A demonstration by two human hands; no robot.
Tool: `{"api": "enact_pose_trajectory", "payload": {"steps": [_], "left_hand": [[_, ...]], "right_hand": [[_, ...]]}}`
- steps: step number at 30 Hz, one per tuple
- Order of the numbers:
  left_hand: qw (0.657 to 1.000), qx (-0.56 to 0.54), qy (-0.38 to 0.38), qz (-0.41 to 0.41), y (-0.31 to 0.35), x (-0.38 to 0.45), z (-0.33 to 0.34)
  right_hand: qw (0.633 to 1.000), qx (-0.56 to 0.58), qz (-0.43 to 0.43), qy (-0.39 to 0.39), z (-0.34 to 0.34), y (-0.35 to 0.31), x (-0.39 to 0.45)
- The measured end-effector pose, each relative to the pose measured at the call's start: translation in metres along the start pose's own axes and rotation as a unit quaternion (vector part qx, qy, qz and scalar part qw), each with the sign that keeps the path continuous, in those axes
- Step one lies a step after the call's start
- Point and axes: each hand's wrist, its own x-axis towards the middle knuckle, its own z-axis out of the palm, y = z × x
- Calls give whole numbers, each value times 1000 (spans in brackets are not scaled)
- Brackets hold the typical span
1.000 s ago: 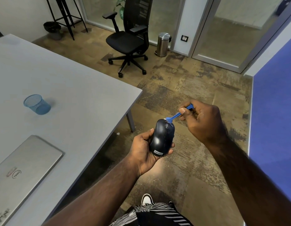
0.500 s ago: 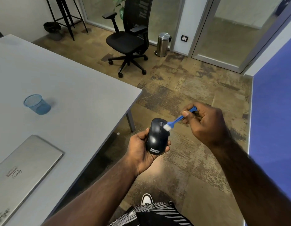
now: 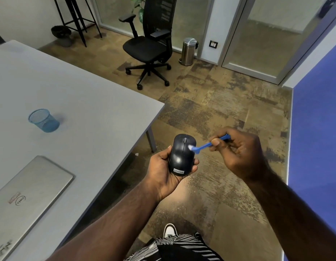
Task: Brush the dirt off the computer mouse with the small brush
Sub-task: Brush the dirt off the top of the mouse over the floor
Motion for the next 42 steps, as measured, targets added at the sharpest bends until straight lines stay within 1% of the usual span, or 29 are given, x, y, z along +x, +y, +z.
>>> {"api": "enact_pose_trajectory", "payload": {"steps": [2,3,4,8,10,12,15,17,19,22,23,24,27,29,30,34,35,36,39,40,42], "left_hand": [[1000,-11,3,6,-1,0,-1],[1000,-15,1,10,-1,1,-2],[1000,-17,-1,12,-1,1,-2],[999,-37,-7,-4,3,1,-1],[999,-41,-15,-7,4,2,-2],[999,-43,-11,-9,4,4,-3],[998,-55,-8,11,2,5,-5],[998,-58,-4,14,1,5,-5],[998,-55,-3,8,2,6,-5],[998,-62,-5,5,6,5,-3],[998,-65,-6,7,8,5,-3],[998,-68,-9,9,9,5,-3],[997,-70,-14,13,8,5,-4],[997,-72,-14,9,6,7,-5],[997,-75,-14,8,6,8,-5],[997,-74,-15,15,9,10,-5],[998,-67,-12,17,10,10,-6],[998,-63,-8,19,10,10,-6],[998,-58,1,22,10,9,-7],[999,-49,5,23,10,9,-7],[999,-35,14,24,9,9,-6]], "right_hand": [[998,22,-26,-54,2,-2,-6],[997,21,-31,-63,4,-2,-8],[998,16,-27,-54,6,-2,-9],[997,-7,22,69,7,2,-8],[995,-14,20,100,7,3,-7],[997,-1,-11,80,9,0,-10],[998,32,-46,5,13,-7,-18],[998,15,-54,-10,16,-9,-21],[999,0,-42,16,17,-9,-20],[996,-12,-20,81,16,-8,-17],[996,-14,-24,88,16,-8,-18],[996,-13,-34,81,16,-9,-20],[997,-3,-75,9,23,-17,-29],[996,-14,-92,-12,28,-19,-33],[995,-26,-92,-3,28,-19,-33],[992,-64,-64,92,20,-15,-24],[990,-67,-62,103,19,-15,-23],[991,-65,-68,100,19,-15,-23],[992,-48,-107,40,28,-19,-27],[992,-48,-112,33,30,-19,-28],[992,-57,-91,64,30,-16,-24]]}}
